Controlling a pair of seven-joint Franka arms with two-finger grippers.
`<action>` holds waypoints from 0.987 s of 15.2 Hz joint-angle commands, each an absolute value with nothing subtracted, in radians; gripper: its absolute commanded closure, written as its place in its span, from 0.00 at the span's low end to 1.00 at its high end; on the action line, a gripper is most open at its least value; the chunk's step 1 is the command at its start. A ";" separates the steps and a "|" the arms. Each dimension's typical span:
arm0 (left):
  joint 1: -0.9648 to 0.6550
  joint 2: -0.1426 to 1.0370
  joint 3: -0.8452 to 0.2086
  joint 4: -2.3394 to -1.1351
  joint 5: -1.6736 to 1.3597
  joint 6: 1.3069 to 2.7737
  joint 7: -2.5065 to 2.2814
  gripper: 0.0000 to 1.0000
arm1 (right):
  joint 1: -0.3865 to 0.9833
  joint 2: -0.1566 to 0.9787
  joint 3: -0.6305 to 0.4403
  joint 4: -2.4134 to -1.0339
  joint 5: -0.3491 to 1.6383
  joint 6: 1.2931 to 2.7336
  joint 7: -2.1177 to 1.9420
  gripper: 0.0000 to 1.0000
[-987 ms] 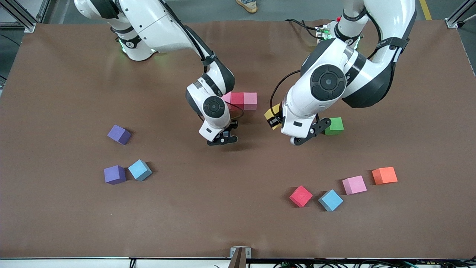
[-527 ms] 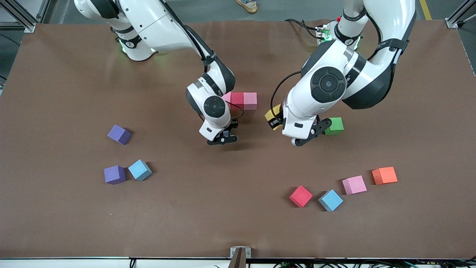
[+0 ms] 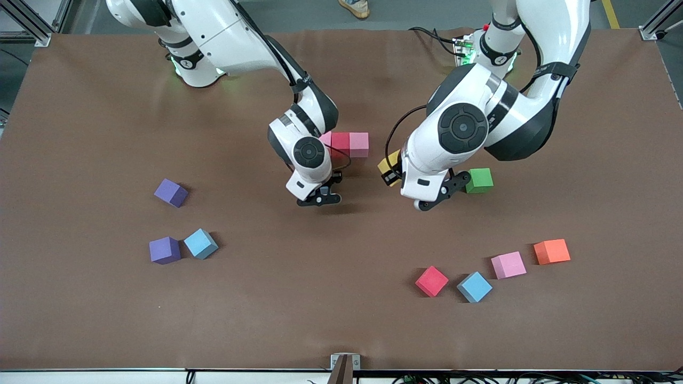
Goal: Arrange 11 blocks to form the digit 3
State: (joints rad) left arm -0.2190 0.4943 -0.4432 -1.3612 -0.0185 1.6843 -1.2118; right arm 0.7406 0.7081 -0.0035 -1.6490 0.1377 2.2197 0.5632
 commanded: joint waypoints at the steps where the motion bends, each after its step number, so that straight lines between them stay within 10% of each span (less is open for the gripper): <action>1: -0.224 0.492 -0.437 -1.361 0.002 1.689 -1.223 1.00 | 0.752 0.687 -0.002 -1.704 0.144 2.210 0.612 0.67; 11: -0.222 0.497 -0.436 -1.361 0.038 1.687 -1.223 1.00 | 0.749 0.683 -0.002 -1.703 0.144 2.200 0.612 0.63; 13: -0.222 0.499 -0.436 -1.361 0.038 1.687 -1.223 1.00 | 0.747 0.684 -0.009 -1.689 0.144 2.198 0.614 0.12; 15: -0.222 0.499 -0.434 -1.362 0.038 1.684 -1.223 1.00 | 0.741 0.684 -0.014 -1.649 0.144 2.185 0.611 0.00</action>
State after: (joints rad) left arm -0.2178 0.5005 -0.4383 -1.3614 0.0191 1.6843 -1.2118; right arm 0.7408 0.7065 -0.0050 -1.6486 0.1384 2.2018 0.5994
